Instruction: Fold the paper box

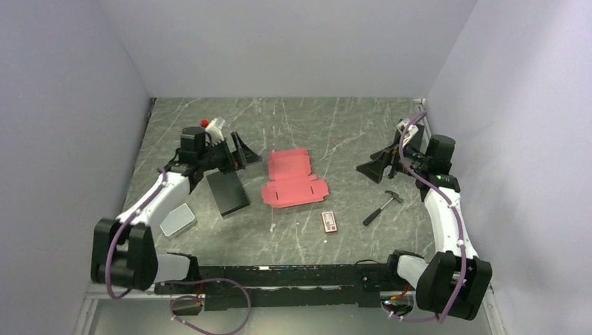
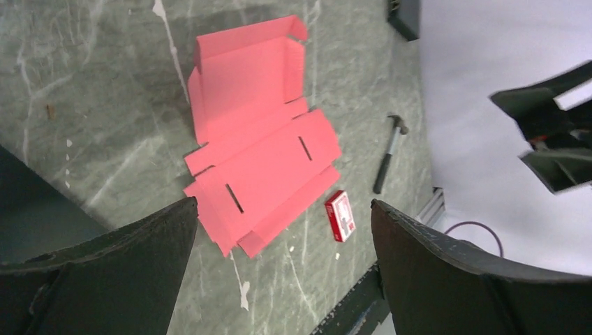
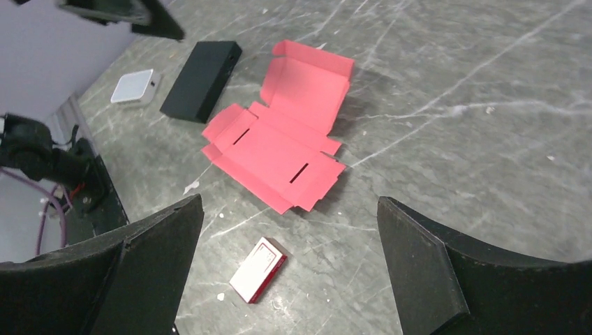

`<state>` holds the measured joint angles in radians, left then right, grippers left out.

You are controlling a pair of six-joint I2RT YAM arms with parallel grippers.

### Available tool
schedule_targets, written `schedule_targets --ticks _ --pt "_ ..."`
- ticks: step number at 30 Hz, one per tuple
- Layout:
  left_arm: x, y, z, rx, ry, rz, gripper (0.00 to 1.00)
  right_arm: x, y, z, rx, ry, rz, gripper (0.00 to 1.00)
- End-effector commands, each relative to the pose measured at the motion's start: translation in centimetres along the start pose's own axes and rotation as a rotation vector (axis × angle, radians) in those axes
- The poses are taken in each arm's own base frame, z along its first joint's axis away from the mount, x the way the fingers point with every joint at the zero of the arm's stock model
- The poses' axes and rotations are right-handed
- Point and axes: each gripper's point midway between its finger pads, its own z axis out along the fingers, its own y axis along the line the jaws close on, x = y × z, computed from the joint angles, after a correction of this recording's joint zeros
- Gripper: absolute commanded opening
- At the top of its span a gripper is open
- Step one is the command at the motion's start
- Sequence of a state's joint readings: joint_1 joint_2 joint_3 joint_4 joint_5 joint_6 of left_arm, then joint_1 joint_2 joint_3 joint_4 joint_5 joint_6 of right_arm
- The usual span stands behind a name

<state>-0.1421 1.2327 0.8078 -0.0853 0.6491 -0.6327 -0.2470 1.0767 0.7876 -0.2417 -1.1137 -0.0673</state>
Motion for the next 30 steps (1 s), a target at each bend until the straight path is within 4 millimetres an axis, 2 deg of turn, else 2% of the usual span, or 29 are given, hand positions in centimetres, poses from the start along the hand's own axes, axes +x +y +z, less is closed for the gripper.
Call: schedule_targets --ticks 1,3,5,8,11,14,22,30 --pt "-3.1 1.0 3.8 -0.064 -0.065 0.066 0.96 0.5 1.4 1.1 -0.091 0.024 -0.126 1.00" --pt "-4.0 1.6 5.7 -0.042 -0.064 0.099 0.90 0.7 1.7 1.5 -0.105 0.034 -0.136 1.00" --pt "-4.1 2.3 7.5 -0.009 -0.037 0.109 0.85 0.8 2.1 1.9 -0.114 0.041 -0.147 1.00" --pt "-3.1 3.4 9.8 0.043 0.027 0.096 0.76 1.1 2.6 2.4 -0.128 0.052 -0.161 1.00" --pt "-1.7 4.5 11.2 0.078 0.078 0.083 0.66 1.3 3.1 2.9 -0.146 0.062 -0.167 0.99" --pt "-0.3 5.1 12.2 0.090 0.111 0.078 0.60 1.6 3.3 3.1 -0.158 0.069 -0.163 0.99" --pt "1.9 5.4 13.8 0.054 0.171 0.095 0.62 1.5 3.4 3.1 -0.160 0.065 -0.168 0.99" --pt "3.5 7.0 14.4 -0.068 0.213 0.124 0.49 1.3 3.9 3.0 -0.177 0.063 -0.175 0.99"
